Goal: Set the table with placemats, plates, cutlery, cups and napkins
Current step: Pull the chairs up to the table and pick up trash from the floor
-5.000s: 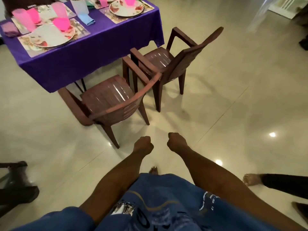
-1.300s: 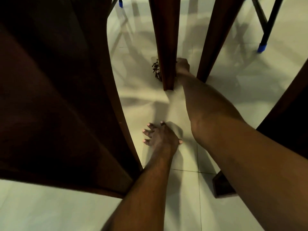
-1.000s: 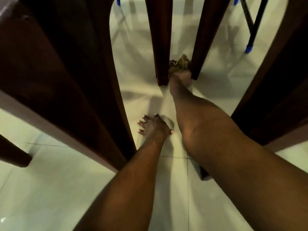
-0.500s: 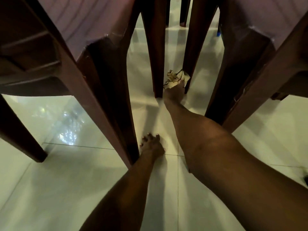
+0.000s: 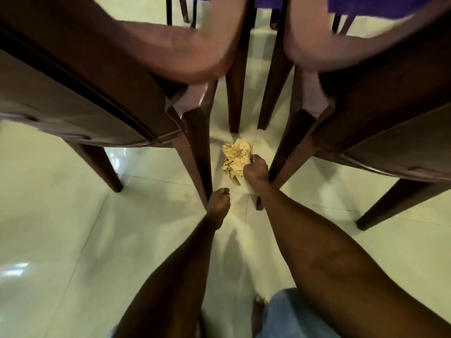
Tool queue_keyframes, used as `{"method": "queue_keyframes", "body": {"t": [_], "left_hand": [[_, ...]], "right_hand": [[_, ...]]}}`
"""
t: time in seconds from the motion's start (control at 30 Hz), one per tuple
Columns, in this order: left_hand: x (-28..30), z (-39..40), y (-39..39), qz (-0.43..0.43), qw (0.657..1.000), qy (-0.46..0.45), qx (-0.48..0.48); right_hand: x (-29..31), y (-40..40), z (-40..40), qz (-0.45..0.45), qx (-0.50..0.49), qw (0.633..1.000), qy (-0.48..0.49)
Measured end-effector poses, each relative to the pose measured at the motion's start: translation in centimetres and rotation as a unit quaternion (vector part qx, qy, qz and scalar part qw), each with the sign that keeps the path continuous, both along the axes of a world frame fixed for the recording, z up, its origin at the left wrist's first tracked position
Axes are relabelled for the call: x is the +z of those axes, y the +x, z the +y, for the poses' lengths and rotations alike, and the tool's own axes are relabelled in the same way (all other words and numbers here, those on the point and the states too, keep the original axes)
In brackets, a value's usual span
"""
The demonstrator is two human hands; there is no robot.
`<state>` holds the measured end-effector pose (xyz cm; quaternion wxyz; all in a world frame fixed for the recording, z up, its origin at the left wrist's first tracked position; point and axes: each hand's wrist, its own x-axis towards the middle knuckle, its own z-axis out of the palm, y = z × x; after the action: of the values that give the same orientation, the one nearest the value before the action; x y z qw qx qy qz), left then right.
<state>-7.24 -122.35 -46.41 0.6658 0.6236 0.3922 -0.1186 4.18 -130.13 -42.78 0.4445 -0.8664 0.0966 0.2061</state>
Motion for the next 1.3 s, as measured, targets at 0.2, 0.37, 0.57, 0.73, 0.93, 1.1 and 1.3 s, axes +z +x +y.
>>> {"method": "queue_keyframes", "body": {"t": [0.2, 0.37, 0.57, 0.73, 0.93, 1.1, 1.3], "left_hand": [[16.0, 0.7, -9.4, 0.044, 0.990, -0.062, 0.116], [32.6, 0.9, -16.7, 0.060, 0.974, -0.110, 0.187], [45.1, 3.4, -27.0, 0.162, 0.972, 0.096, 0.142], [50.0, 5.7, -34.3, 0.227, 0.937, 0.261, 0.052], [50.6, 12.7, -40.1, 0.260, 0.911, 0.313, 0.061], [50.5, 22.8, -46.7, 0.281, 0.895, 0.341, 0.067], [53.0, 36.7, -54.2, 0.302, 0.879, 0.363, 0.065]], "right_hand": [[13.4, -9.6, -4.2, 0.160, 0.004, 0.984, 0.073], [27.8, -17.4, -6.0, 0.299, 0.009, 0.945, 0.129], [40.7, -24.1, -1.9, 0.316, 0.137, 0.933, 0.109], [44.8, -29.6, 5.3, 0.249, 0.248, 0.935, 0.045], [47.0, -36.1, 16.0, 0.124, 0.375, 0.919, -0.003], [48.0, -41.1, 26.7, 0.066, 0.439, 0.896, -0.009], [49.9, -48.1, 40.4, 0.027, 0.459, 0.888, -0.001]]}}
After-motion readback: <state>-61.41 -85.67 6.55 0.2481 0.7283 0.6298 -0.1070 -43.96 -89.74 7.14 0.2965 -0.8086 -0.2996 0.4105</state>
